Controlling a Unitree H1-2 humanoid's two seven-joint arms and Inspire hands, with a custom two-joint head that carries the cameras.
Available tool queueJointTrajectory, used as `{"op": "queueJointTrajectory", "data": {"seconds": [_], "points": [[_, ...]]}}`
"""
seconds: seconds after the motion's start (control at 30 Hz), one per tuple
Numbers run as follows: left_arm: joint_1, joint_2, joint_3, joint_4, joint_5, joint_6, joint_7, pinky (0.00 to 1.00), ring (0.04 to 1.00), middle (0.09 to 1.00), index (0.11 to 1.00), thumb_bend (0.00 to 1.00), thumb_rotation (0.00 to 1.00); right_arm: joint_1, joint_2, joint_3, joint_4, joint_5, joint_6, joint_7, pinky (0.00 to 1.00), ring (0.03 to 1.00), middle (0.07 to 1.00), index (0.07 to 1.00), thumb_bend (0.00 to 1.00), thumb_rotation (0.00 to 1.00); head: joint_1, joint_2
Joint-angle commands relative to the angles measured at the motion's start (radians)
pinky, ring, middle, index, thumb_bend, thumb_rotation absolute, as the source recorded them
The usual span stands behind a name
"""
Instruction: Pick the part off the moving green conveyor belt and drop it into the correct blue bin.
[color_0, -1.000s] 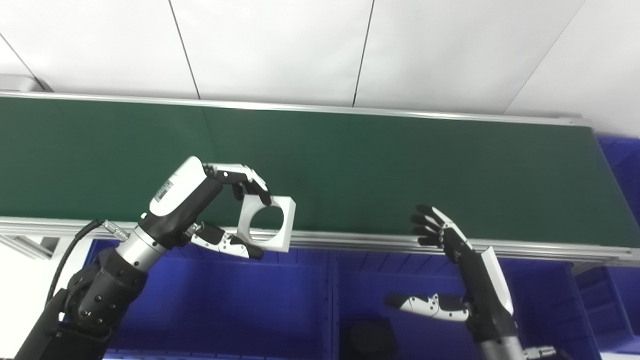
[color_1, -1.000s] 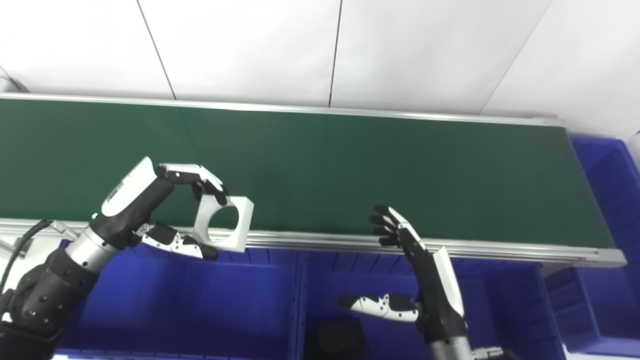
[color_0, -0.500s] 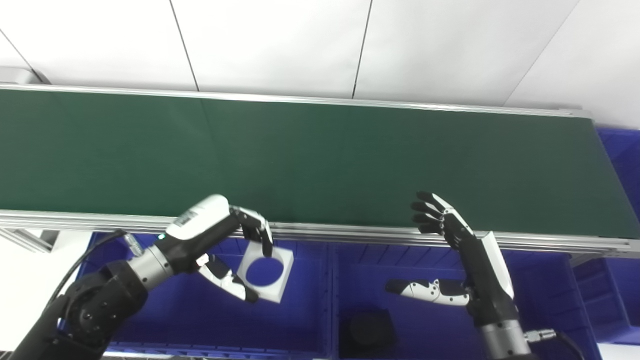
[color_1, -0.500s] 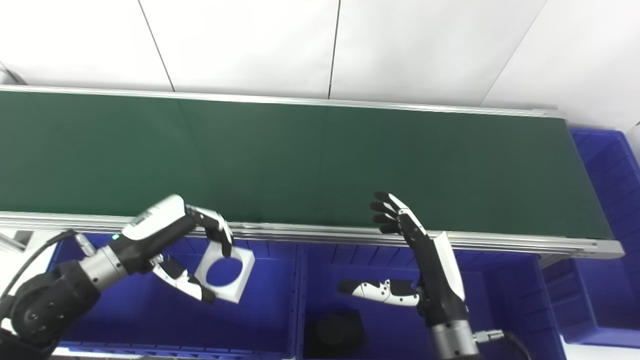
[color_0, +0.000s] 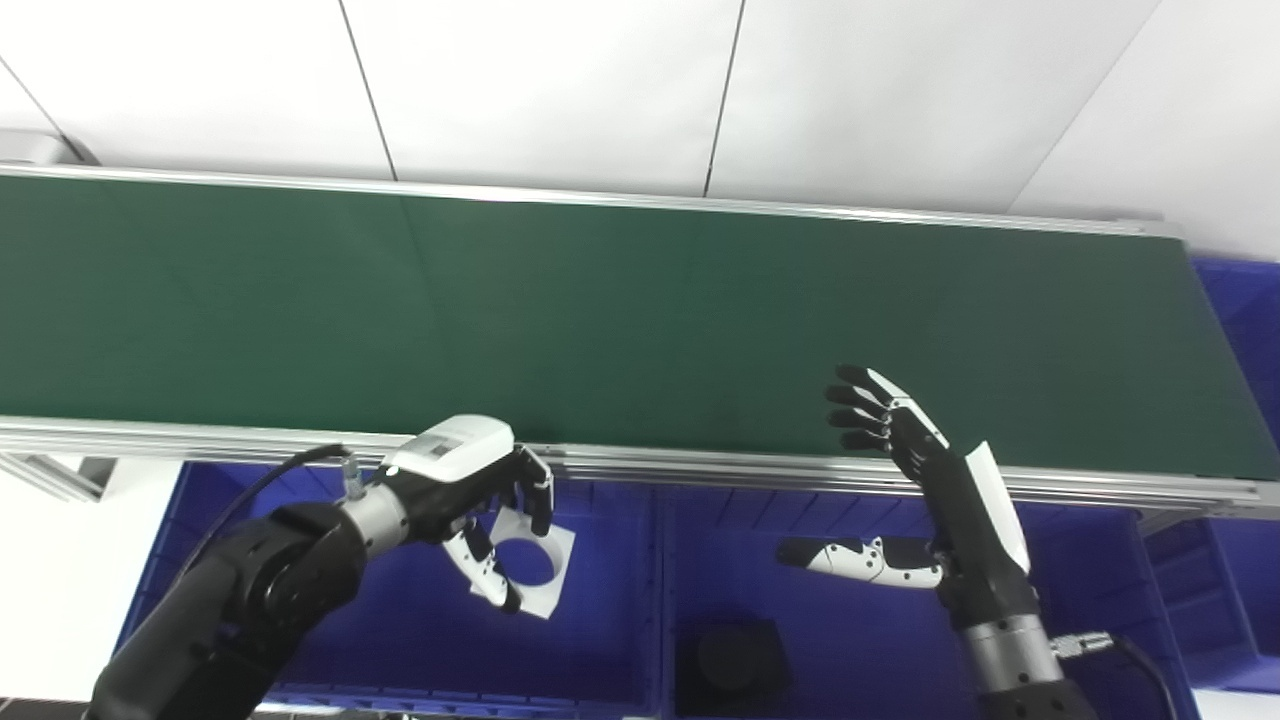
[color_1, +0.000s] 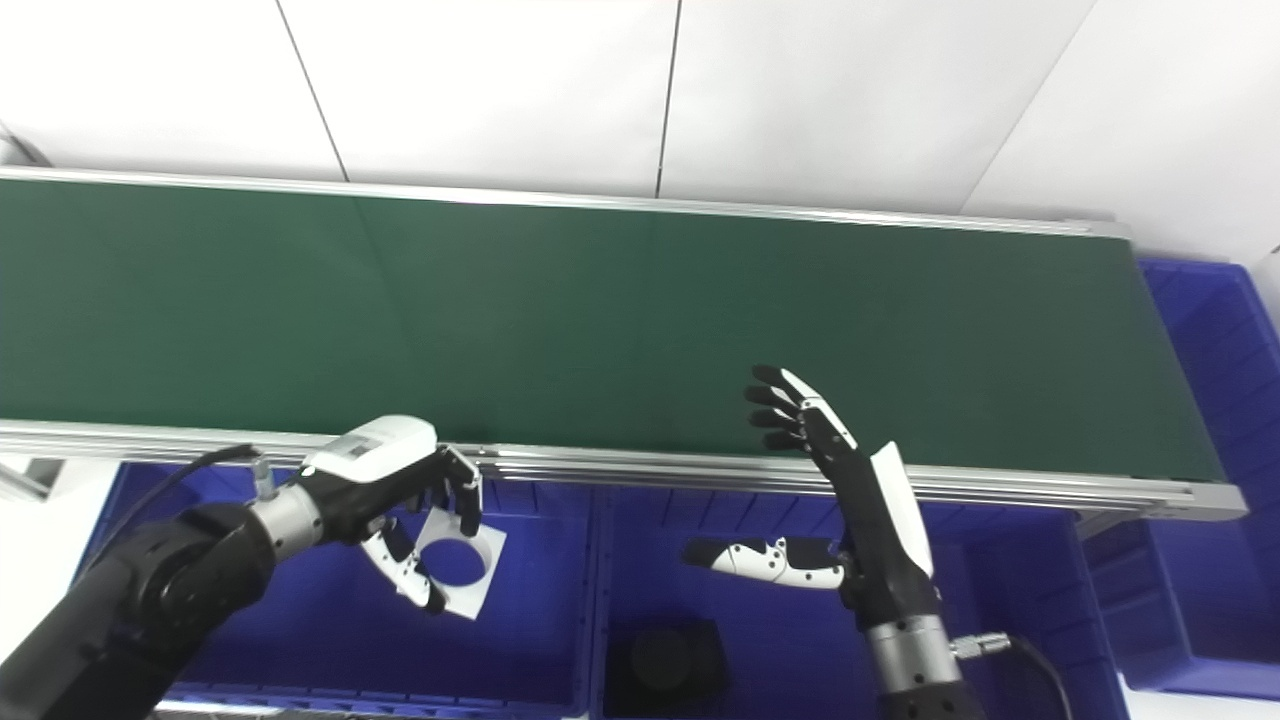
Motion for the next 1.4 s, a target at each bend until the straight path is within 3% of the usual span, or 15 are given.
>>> {"op": "queueJointTrajectory", "data": {"seconds": [0.0, 0.07, 0.27, 0.43, 0.57, 0.7, 0.9, 1.2, 1.37], "points": [[-0.026, 0.013, -0.018, 0.025, 0.066, 0.048, -0.031, 0.56, 0.670, 0.714, 0.549, 0.54, 0.10, -0.011, -0.003, -0.005, -0.012, 0.010, -0.020, -0.004, 0.70, 0.763, 0.818, 0.873, 0.85, 0.25, 0.001, 0.001], [-0.034, 0.020, -0.030, 0.018, 0.097, 0.066, -0.068, 0.68, 0.755, 0.788, 0.751, 0.67, 0.33, -0.012, -0.004, -0.006, -0.011, 0.012, -0.019, -0.005, 0.70, 0.762, 0.819, 0.872, 0.86, 0.25, 0.004, 0.003], [-0.030, 0.047, -0.012, -0.063, 0.063, 0.071, -0.154, 0.86, 0.861, 0.868, 0.851, 0.82, 0.57, -0.010, -0.011, -0.010, -0.003, 0.026, -0.026, -0.004, 0.71, 0.770, 0.826, 0.874, 0.86, 0.25, -0.001, 0.008], [0.017, 0.086, 0.052, -0.180, -0.092, 0.084, -0.196, 0.87, 0.896, 0.897, 0.865, 0.91, 0.64, -0.007, -0.018, -0.018, 0.013, 0.037, -0.032, -0.008, 0.72, 0.781, 0.838, 0.880, 0.86, 0.25, -0.004, 0.002], [0.080, 0.090, 0.145, -0.238, -0.303, 0.075, -0.156, 0.83, 0.869, 0.874, 0.836, 0.92, 0.57, -0.006, -0.011, -0.020, 0.020, 0.033, -0.043, -0.018, 0.72, 0.783, 0.838, 0.881, 0.87, 0.28, -0.016, -0.006], [0.107, 0.079, 0.204, -0.214, -0.482, 0.022, -0.108, 0.78, 0.865, 0.877, 0.835, 0.90, 0.54, -0.008, -0.012, -0.017, 0.030, 0.039, -0.044, -0.014, 0.73, 0.788, 0.845, 0.887, 0.88, 0.30, -0.029, -0.015], [0.158, 0.006, 0.250, -0.137, -0.695, -0.090, -0.014, 0.80, 0.882, 0.889, 0.858, 0.89, 0.45, 0.001, -0.036, -0.011, 0.040, 0.075, -0.042, 0.014, 0.75, 0.810, 0.865, 0.911, 0.90, 0.30, -0.034, -0.030], [0.191, -0.112, 0.221, -0.077, -0.775, -0.144, 0.081, 0.89, 0.968, 0.982, 0.971, 0.86, 0.40, 0.005, -0.037, 0.004, 0.070, 0.078, -0.073, 0.011, 0.75, 0.816, 0.865, 0.932, 0.92, 0.32, -0.043, -0.066], [0.208, -0.183, 0.191, 0.019, -0.816, -0.243, 0.114, 0.93, 0.987, 1.000, 0.996, 0.89, 0.39, 0.047, -0.023, 0.034, 0.110, 0.064, -0.123, -0.006, 0.79, 0.848, 0.888, 0.950, 0.92, 0.31, -0.044, -0.083]]}}
